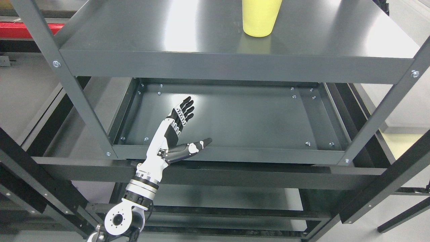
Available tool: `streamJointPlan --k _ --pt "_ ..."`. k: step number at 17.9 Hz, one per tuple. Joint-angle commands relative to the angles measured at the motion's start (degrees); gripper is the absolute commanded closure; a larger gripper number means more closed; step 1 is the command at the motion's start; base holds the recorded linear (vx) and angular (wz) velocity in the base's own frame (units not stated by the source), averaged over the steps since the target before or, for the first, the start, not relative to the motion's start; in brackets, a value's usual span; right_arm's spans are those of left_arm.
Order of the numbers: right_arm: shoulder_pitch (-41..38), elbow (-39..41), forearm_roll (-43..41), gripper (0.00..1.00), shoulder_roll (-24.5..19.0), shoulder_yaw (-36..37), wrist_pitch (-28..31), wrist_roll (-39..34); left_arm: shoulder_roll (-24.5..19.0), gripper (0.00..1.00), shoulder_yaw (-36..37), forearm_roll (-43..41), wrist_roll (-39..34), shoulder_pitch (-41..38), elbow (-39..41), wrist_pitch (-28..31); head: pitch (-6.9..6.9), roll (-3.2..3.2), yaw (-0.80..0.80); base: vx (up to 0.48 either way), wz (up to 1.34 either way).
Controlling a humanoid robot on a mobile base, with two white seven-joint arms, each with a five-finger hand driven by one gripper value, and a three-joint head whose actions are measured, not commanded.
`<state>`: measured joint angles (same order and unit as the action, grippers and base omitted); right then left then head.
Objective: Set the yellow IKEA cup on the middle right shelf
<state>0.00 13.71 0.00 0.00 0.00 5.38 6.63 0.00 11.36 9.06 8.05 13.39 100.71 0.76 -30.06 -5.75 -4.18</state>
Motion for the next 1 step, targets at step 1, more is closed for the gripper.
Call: streamJointPlan --k 1 --pt "-0.8 0.0 -1.4 0.01 1.0 -1.0 0.0 0.0 -1.0 0.01 -1.2 0.0 0.1 0.1 0.3 0.1 0.0 0.0 0.0 0.0 0.0"
